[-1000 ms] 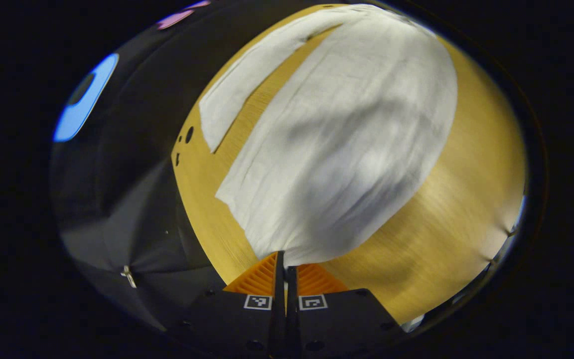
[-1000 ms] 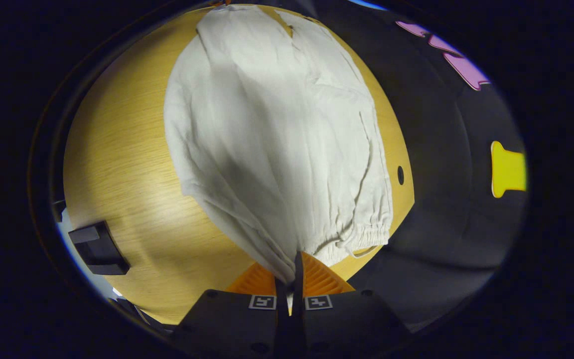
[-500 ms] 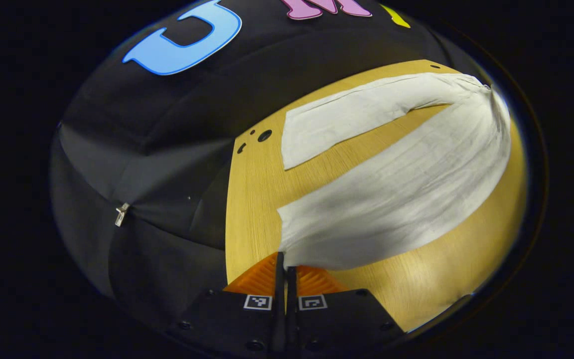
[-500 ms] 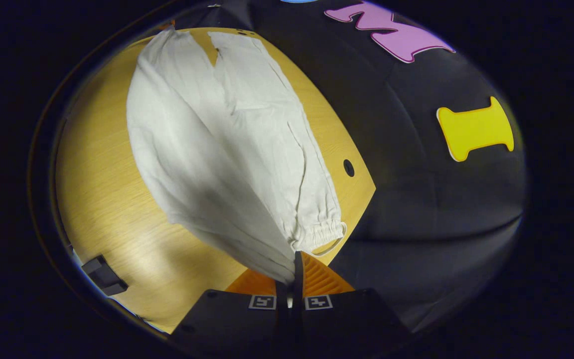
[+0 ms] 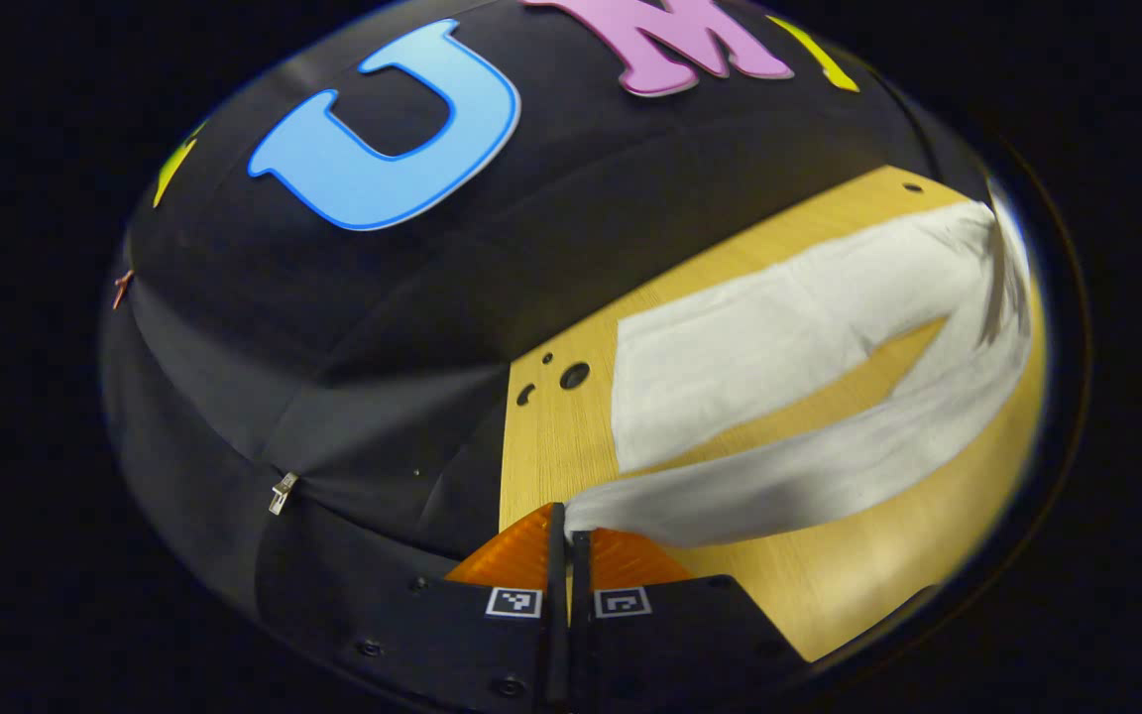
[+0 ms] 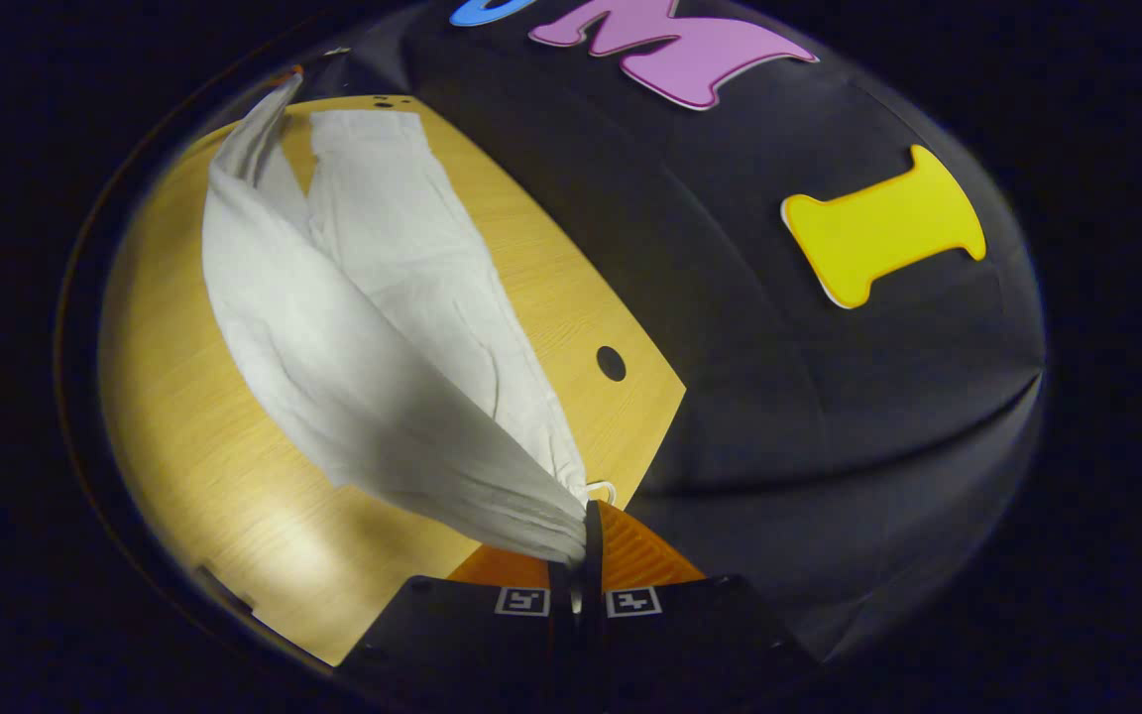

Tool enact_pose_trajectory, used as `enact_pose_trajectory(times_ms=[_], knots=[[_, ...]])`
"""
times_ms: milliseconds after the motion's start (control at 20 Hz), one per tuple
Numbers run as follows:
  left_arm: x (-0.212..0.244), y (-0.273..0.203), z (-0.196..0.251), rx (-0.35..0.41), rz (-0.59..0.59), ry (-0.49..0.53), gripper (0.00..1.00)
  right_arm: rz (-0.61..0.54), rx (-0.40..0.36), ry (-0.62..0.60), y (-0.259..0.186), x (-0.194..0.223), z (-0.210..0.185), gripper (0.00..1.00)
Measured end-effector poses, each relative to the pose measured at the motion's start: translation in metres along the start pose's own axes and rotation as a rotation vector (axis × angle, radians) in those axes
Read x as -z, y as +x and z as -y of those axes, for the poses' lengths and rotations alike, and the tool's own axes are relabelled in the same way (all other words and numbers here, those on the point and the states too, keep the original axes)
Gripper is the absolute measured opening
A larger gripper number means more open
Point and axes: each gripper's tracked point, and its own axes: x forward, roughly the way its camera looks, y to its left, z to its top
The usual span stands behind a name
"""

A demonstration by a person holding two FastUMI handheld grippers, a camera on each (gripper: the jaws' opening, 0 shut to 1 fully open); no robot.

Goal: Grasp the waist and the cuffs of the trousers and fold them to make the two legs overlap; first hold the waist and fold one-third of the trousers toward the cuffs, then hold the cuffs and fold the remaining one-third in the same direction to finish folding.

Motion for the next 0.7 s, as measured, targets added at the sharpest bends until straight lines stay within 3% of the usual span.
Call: enact_pose_trajectory(times_ms=[150, 350, 500, 700], knots=[[-0.049, 0.032, -0.014, -0.019, 0.043, -0.096, 0.05, 0.013, 0.03, 0.139, 0.022, -0.017, 0.02, 0.06], [-0.094, 0.088, -0.012, -0.011, 0.077, -0.107, 0.05, 0.02, 0.049, 0.27, 0.056, -0.033, 0.044, 0.06], [-0.11, 0.138, 0.003, 0.006, 0.066, -0.101, 0.05, 0.009, 0.068, 0.352, 0.093, -0.041, 0.063, 0.06], [-0.111, 0.193, 0.033, 0.031, 0.046, -0.133, 0.05, -0.032, 0.045, 0.441, 0.142, -0.042, 0.051, 0.06]])
